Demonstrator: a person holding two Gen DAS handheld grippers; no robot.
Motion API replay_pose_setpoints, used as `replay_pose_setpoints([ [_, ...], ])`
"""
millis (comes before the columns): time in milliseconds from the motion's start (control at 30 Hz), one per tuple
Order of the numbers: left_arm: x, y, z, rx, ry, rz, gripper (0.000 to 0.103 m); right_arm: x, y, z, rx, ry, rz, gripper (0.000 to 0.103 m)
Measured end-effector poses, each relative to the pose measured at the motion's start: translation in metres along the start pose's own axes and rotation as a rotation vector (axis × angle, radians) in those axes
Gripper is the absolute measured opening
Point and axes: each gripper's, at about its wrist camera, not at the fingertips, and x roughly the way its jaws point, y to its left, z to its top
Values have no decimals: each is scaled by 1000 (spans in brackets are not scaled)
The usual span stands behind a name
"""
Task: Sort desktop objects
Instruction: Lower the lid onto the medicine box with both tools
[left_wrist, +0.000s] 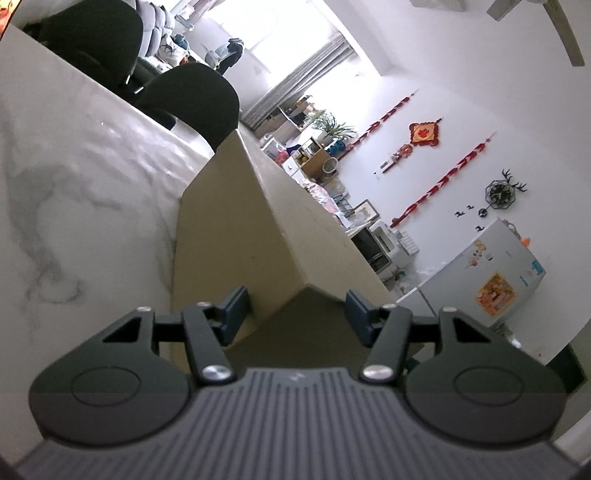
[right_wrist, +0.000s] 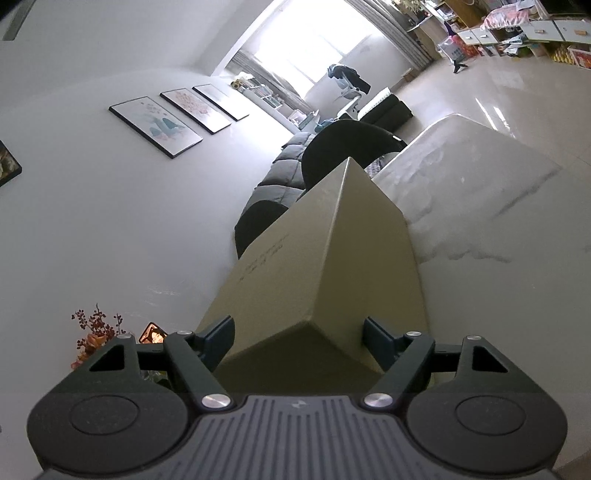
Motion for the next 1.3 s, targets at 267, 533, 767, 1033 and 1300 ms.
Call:
replay_pose_setpoints([
  [267, -1, 0, 6, 4, -16, 10, 57, 5, -2, 6, -4, -3, -14, 79],
  [533, 18, 3, 20, -2, 1, 30, 55, 20, -12, 27, 26, -2, -16, 76],
  [767, 30, 11, 12, -10, 41, 77, 53, 39, -21, 27, 34, 28, -40, 72],
  [1033, 29, 17, 8, -24, 54, 70, 55, 49, -35, 23, 52, 42, -42, 72],
  [1300, 29, 13, 11, 6, 50, 76, 54, 51, -42, 18, 56, 36, -41, 77],
])
